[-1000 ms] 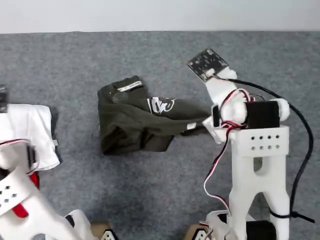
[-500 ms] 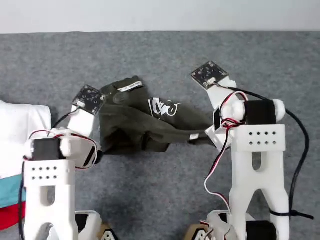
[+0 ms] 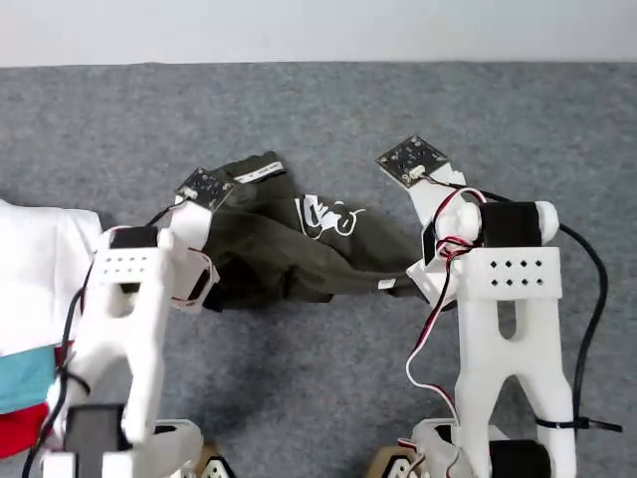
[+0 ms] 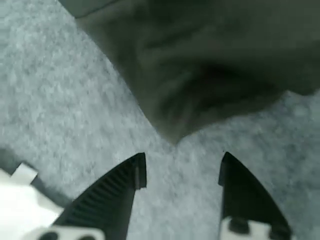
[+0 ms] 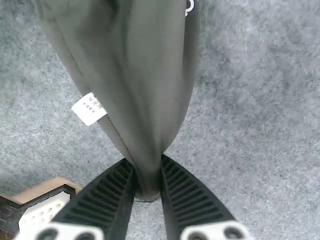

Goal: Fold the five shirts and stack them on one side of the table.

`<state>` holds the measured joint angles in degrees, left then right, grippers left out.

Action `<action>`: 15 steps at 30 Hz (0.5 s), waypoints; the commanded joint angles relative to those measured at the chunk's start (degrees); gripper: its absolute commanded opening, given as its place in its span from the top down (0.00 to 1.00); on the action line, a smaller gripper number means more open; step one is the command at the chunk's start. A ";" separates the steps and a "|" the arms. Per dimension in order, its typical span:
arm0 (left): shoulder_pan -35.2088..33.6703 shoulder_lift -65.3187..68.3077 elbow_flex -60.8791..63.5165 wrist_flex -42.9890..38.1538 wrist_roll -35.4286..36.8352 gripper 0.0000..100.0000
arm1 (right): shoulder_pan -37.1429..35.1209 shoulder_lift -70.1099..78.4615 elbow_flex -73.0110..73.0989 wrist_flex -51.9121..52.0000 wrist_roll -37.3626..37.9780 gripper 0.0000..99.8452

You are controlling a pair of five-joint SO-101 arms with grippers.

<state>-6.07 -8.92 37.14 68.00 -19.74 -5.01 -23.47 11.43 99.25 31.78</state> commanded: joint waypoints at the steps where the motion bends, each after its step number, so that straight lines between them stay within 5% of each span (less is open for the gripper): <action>1: -0.18 3.78 -3.56 -3.08 -0.53 0.76 | 0.84 -1.89 -0.62 -0.57 0.26 0.99; 15: -0.79 14.77 -5.58 -6.51 -0.97 0.95 | 0.92 -1.89 -0.62 -0.57 0.26 0.99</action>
<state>-6.42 5.85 33.45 61.14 -19.82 -5.01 -23.47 11.43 99.25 31.78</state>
